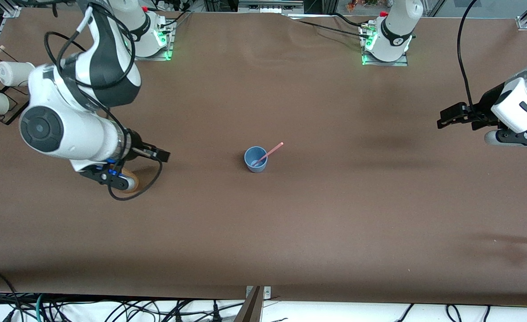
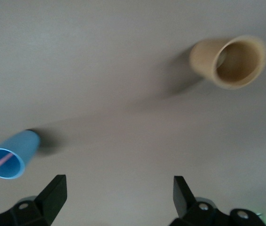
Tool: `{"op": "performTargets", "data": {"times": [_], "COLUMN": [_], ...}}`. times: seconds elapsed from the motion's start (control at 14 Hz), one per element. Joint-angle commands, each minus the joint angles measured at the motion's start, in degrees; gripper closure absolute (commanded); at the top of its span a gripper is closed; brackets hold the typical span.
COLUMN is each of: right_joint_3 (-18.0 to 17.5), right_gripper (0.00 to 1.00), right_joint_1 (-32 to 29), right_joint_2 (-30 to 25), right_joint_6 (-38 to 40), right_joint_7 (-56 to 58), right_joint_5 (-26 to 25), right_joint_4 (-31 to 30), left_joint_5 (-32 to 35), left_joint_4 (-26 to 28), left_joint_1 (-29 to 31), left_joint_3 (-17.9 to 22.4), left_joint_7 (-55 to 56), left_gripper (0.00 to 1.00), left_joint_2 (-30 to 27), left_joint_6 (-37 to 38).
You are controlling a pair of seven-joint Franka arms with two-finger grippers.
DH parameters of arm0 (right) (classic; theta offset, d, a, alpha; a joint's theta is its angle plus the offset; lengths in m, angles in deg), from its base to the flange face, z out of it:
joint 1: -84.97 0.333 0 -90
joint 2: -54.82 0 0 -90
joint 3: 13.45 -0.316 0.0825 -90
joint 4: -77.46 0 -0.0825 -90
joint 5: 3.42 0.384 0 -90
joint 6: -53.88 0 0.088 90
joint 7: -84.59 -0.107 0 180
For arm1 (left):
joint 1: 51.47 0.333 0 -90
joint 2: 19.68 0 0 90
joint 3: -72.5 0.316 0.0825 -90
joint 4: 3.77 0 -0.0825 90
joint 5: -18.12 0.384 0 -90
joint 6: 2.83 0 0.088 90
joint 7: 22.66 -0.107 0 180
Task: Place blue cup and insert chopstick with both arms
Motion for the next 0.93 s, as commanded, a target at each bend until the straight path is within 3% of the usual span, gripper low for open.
{"op": "performTargets", "data": {"times": [0.0, 0.14, 0.36, 0.43, 0.57, 0.86], "right_joint_3": [-1.2, -5.2, -10.6, -12.2, -14.3, -13.8], "right_gripper": [0.0, 0.0, 0.0, 0.0, 0.0, 0.0], "right_joint_1": [-3.7, -8.3, -16.6, -19.1, -20.9, -21.2], "right_joint_2": [-7.0, -12.9, -25.7, -28.3, -29.1, -28.2], "right_joint_6": [0.6, -2.3, -14.2, -15.3, -14.5, -11.2], "right_joint_7": [10.7, 19.3, 25.3, 26.8, 27.5, 27.5], "right_joint_5": [-4.9, -10.8, -12.2, -12.2, -12.4, -12.4], "right_joint_4": [-6.0, -12.6, -30.2, -33.1, -32.6, -31.0], "left_joint_5": [-1.1, -1.0, -0.6, -0.5, -0.5, -0.3], "left_joint_4": [-1.8, -1.8, -1.8, -1.8, -1.8, -2.6], "left_joint_1": [0.2, 0.3, 0.2, 0.3, 0.3, 0.7], "left_joint_3": [0.2, 0.2, 0.2, 0.2, 0.2, 0.2], "left_joint_7": [-0.5, -0.5, -0.5, -0.5, -0.5, -0.7], "left_gripper": [0.0, 0.0, 0.0, 0.0, 0.0, 0.0], "left_joint_2": [1.0, 1.0, 1.0, 1.0, 1.0, 1.1], "left_joint_6": [0.3, 0.3, 0.3, 0.3, 0.3, 0.3]}}
